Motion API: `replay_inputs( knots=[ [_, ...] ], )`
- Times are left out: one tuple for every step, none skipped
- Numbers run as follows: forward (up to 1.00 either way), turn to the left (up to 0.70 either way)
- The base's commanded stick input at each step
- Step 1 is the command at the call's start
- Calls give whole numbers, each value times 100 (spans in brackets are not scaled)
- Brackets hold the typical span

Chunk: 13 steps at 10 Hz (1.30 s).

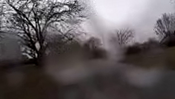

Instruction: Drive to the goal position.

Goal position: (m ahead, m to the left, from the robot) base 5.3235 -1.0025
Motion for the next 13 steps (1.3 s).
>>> replay_inputs(
  knots=[
    [85,0],
    [85,0],
    [85,0],
    [85,0],
    [85,0],
    [85,0],
    [85,0],
    [85,0],
    [85,0],
    [85,0],
    [85,0],
    [85,0],
    [85,0]
  ],
)
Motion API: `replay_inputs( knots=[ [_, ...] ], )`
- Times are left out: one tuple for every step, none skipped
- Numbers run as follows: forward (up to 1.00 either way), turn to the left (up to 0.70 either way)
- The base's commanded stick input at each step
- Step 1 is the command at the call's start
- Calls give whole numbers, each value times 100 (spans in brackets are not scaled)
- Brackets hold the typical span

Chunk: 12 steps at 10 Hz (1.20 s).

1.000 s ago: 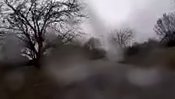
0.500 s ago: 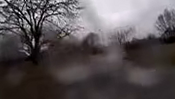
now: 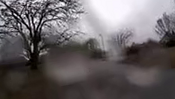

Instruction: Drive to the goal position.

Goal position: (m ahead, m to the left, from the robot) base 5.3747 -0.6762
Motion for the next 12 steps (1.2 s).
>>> replay_inputs(
  knots=[
    [85,0],
    [85,0],
    [85,0],
    [85,0],
    [85,0],
    [85,0],
    [85,0],
    [85,0],
    [85,0],
    [85,0],
    [85,0],
    [85,0]
  ],
)
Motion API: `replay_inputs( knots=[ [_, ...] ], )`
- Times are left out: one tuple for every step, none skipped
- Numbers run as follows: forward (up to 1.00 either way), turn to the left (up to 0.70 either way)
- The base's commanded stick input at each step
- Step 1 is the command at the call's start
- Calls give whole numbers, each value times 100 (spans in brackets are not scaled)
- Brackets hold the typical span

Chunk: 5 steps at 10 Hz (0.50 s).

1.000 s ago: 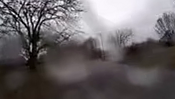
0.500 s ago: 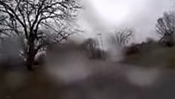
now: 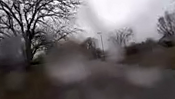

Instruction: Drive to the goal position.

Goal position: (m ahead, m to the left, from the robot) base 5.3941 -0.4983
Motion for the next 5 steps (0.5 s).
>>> replay_inputs(
  knots=[
    [85,0],
    [85,0],
    [85,0],
    [85,0],
    [85,0]
  ],
)
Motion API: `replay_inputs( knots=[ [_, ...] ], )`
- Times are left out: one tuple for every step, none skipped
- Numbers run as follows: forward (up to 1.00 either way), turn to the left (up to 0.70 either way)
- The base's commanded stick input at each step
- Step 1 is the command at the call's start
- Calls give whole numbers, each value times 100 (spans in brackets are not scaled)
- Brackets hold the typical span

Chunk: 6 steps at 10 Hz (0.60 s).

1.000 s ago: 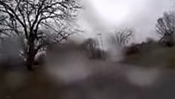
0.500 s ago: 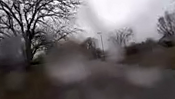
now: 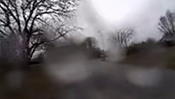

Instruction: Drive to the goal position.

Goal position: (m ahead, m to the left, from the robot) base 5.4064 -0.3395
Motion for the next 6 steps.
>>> replay_inputs(
  knots=[
    [85,0],
    [85,0],
    [85,0],
    [85,0],
    [85,0],
    [85,0]
  ],
)
